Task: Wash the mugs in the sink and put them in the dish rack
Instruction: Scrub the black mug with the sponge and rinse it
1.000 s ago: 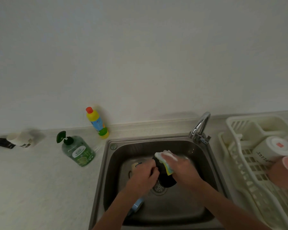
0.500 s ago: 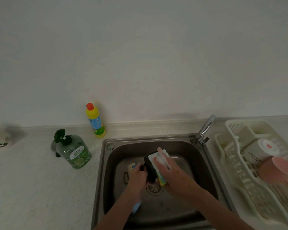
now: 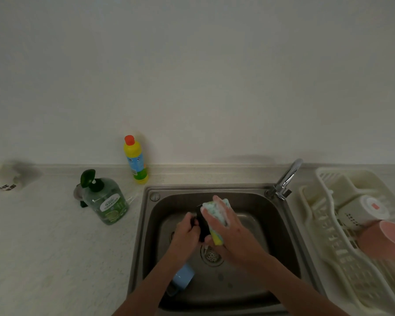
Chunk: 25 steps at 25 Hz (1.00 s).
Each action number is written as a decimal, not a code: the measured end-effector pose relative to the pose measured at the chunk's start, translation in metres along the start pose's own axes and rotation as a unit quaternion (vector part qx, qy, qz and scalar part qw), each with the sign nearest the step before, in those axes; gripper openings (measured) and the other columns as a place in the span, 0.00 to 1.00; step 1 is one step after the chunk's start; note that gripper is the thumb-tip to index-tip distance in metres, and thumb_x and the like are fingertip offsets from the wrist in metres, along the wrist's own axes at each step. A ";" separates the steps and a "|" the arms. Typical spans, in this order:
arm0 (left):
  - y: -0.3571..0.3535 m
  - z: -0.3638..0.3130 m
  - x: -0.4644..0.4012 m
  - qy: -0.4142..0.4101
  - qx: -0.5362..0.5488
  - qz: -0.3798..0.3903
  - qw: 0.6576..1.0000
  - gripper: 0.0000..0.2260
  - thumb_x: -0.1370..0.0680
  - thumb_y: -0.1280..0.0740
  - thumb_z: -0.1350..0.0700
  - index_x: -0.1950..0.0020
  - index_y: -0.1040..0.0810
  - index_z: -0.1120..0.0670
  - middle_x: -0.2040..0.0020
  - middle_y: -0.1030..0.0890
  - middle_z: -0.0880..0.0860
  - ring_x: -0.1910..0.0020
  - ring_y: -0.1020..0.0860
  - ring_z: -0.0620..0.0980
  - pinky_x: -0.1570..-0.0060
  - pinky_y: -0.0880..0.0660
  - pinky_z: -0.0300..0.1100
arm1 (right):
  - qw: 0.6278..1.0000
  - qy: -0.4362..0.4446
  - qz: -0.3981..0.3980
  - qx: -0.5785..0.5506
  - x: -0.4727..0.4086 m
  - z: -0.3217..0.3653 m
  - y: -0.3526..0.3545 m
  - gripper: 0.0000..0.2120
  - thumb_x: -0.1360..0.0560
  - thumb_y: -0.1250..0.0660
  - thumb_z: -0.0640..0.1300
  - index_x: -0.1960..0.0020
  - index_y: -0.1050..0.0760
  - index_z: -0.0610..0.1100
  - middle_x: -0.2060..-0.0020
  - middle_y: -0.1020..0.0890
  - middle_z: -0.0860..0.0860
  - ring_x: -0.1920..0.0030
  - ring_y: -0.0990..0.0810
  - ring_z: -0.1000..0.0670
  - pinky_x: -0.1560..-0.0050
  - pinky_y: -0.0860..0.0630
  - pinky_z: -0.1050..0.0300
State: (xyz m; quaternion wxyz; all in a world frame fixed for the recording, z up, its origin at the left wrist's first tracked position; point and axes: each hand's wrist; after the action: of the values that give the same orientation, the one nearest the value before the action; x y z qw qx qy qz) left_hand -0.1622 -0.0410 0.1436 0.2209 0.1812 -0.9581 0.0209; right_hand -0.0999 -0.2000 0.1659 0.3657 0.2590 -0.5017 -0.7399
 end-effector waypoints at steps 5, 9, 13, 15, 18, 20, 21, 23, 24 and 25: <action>-0.003 -0.004 0.007 0.042 0.090 -0.053 0.994 0.07 0.19 0.41 0.64 0.45 0.25 0.61 0.46 0.20 0.63 0.46 0.19 0.60 0.51 0.18 0.59 | 0.927 -0.115 0.004 -0.356 -0.013 -0.010 0.001 0.31 0.23 0.49 0.67 0.24 0.57 0.65 0.22 0.52 0.61 0.21 0.50 0.56 0.22 0.48 0.53; -0.011 0.000 0.016 0.039 0.056 -0.084 0.994 0.07 0.18 0.41 0.63 0.45 0.25 0.58 0.48 0.19 0.60 0.48 0.19 0.58 0.50 0.19 0.59 | 0.964 -0.031 0.027 -0.261 0.007 -0.015 -0.008 0.34 0.21 0.46 0.65 0.23 0.62 0.63 0.22 0.64 0.62 0.21 0.62 0.56 0.24 0.53 0.57; -0.028 0.005 0.019 0.003 -0.067 -0.105 0.992 0.07 0.20 0.40 0.63 0.50 0.24 0.54 0.54 0.19 0.56 0.55 0.19 0.56 0.49 0.21 0.60 | 0.997 0.062 0.050 -0.025 0.010 -0.018 0.007 0.32 0.21 0.51 0.63 0.21 0.56 0.59 0.24 0.69 0.57 0.22 0.67 0.45 0.28 0.50 0.51; -0.035 0.005 0.019 -0.006 -0.119 -0.104 0.987 0.06 0.20 0.40 0.62 0.49 0.25 0.53 0.54 0.19 0.54 0.56 0.20 0.52 0.50 0.20 0.56 | 0.995 0.079 0.057 -0.007 0.006 -0.023 0.012 0.32 0.22 0.52 0.64 0.20 0.54 0.58 0.24 0.68 0.58 0.23 0.68 0.44 0.29 0.52 0.50; -0.046 0.006 0.021 0.010 -0.103 -0.100 0.990 0.06 0.19 0.41 0.62 0.45 0.26 0.57 0.50 0.20 0.57 0.54 0.20 0.51 0.54 0.19 0.53 | 0.971 -0.014 0.068 -0.228 0.004 -0.036 0.017 0.31 0.21 0.48 0.66 0.21 0.50 0.61 0.21 0.60 0.60 0.21 0.61 0.51 0.25 0.52 0.52; -0.055 0.005 0.027 0.034 0.012 -0.105 0.994 0.09 0.18 0.43 0.63 0.41 0.26 0.57 0.46 0.20 0.59 0.49 0.18 0.56 0.60 0.18 0.49 | 0.907 -0.070 0.064 -0.411 0.009 -0.044 0.021 0.28 0.21 0.48 0.67 0.23 0.47 0.64 0.21 0.50 0.58 0.24 0.43 0.57 0.27 0.39 0.61; -0.057 0.002 0.031 0.045 0.064 -0.112 0.991 0.10 0.17 0.44 0.64 0.40 0.26 0.57 0.46 0.19 0.60 0.48 0.18 0.58 0.62 0.18 0.48 | 0.882 -0.091 0.071 -0.456 0.013 -0.048 0.023 0.26 0.19 0.47 0.63 0.23 0.47 0.63 0.22 0.46 0.57 0.29 0.36 0.63 0.35 0.32 0.70; -0.060 0.000 0.030 0.057 0.096 -0.127 0.986 0.11 0.17 0.45 0.63 0.39 0.26 0.56 0.46 0.19 0.59 0.49 0.18 0.57 0.65 0.19 0.43 | 0.878 -0.099 0.075 -0.463 0.024 -0.049 0.021 0.25 0.18 0.47 0.56 0.23 0.50 0.62 0.22 0.45 0.56 0.30 0.36 0.63 0.42 0.31 0.75; -0.061 -0.001 0.029 0.054 0.079 -0.132 0.987 0.10 0.17 0.44 0.63 0.40 0.26 0.57 0.46 0.20 0.58 0.50 0.18 0.54 0.67 0.20 0.39 | 0.899 -0.083 0.072 -0.424 0.029 -0.049 0.019 0.26 0.17 0.46 0.56 0.23 0.53 0.62 0.21 0.50 0.57 0.26 0.41 0.58 0.34 0.32 0.69; -0.063 -0.002 0.028 0.045 0.033 -0.138 0.989 0.09 0.17 0.43 0.63 0.41 0.27 0.57 0.48 0.20 0.57 0.52 0.20 0.50 0.68 0.22 0.35 | 0.936 -0.045 0.071 -0.343 0.032 -0.047 0.015 0.28 0.17 0.46 0.58 0.22 0.56 0.62 0.21 0.56 0.59 0.22 0.50 0.55 0.25 0.39 0.59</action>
State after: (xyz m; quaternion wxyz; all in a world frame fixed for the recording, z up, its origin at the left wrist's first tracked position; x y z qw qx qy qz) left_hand -0.1627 -0.1088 0.1551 0.2589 0.3177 -0.9117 0.0300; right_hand -0.0799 -0.2553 0.1627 0.4607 0.0483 -0.2502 -0.8502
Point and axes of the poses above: each hand's wrist, its own x-axis away from the middle knuckle, its own y-axis out of the back of the hand, z = x × y
